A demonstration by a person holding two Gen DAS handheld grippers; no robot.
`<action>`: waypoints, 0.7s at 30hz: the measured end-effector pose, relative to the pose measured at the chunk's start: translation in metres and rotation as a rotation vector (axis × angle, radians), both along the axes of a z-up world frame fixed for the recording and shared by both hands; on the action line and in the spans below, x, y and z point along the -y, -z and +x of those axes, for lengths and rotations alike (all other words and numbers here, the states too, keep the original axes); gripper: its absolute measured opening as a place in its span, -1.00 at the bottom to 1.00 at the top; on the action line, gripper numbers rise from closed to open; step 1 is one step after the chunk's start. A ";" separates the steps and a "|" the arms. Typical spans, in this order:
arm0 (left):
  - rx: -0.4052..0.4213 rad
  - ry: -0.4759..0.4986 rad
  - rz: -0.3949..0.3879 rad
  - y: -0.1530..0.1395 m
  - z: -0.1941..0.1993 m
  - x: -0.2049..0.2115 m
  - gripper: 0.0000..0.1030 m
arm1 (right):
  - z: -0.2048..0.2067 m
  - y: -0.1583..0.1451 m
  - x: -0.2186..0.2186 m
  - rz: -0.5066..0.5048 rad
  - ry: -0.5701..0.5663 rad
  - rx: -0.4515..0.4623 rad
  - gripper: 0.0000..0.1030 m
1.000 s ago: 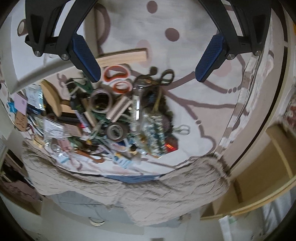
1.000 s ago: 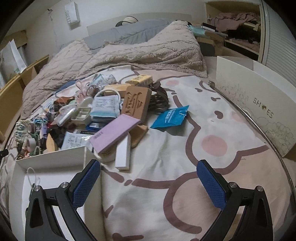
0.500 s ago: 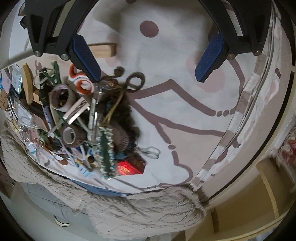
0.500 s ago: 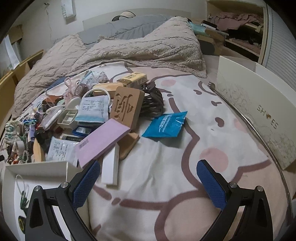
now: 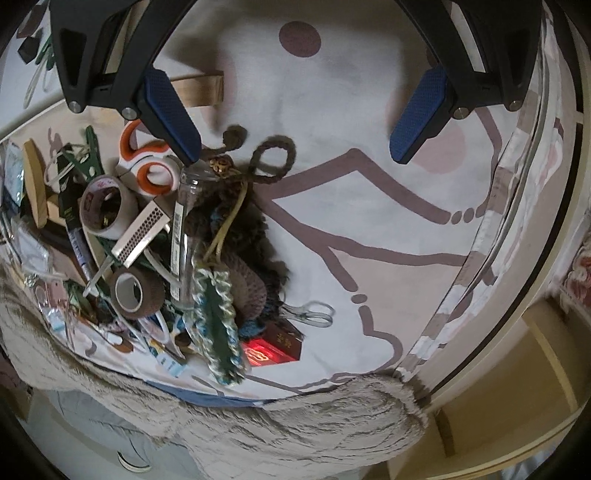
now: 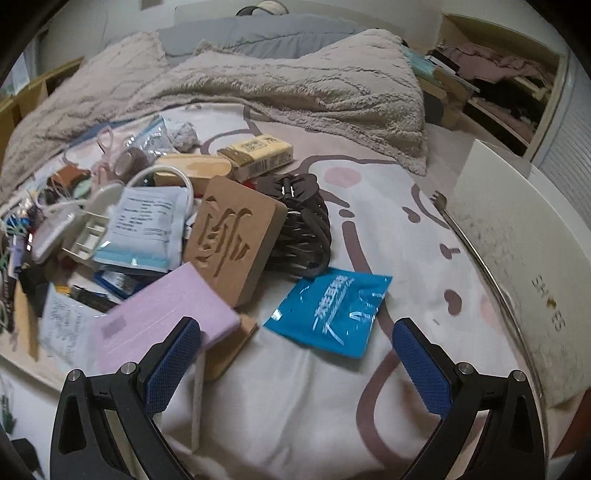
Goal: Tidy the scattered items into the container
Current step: 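Move the left gripper to the clear labelled tube while the right approaches the blue packet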
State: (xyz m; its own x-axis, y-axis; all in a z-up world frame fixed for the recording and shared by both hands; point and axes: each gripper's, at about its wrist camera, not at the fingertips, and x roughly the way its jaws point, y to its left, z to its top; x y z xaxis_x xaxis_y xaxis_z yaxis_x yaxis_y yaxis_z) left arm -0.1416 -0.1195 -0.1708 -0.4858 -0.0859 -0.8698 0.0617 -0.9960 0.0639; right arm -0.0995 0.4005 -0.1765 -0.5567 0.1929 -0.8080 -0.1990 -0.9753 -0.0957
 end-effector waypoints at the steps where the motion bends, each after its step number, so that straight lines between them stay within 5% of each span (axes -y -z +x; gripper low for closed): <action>1: 0.003 0.002 -0.003 0.001 -0.001 0.000 0.99 | -0.003 0.001 -0.002 -0.001 -0.004 0.002 1.00; 6: 0.027 0.003 -0.015 0.011 -0.004 0.002 0.99 | -0.011 0.009 -0.009 0.057 0.000 0.023 1.00; 16: 0.043 0.012 -0.038 0.024 -0.005 0.005 1.00 | 0.000 0.026 -0.043 -0.154 0.079 -0.010 1.00; 21: 0.044 0.012 -0.036 0.027 -0.006 0.005 1.00 | 0.002 0.031 -0.039 -0.131 0.093 0.004 1.00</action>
State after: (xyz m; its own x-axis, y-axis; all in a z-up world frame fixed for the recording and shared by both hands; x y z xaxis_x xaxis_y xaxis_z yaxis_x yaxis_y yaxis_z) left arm -0.1477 -0.1242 -0.1973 -0.4487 -0.1117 -0.8867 0.0460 -0.9937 0.1019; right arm -0.0976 0.4398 -0.2078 -0.5383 0.1365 -0.8316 -0.2894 -0.9567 0.0303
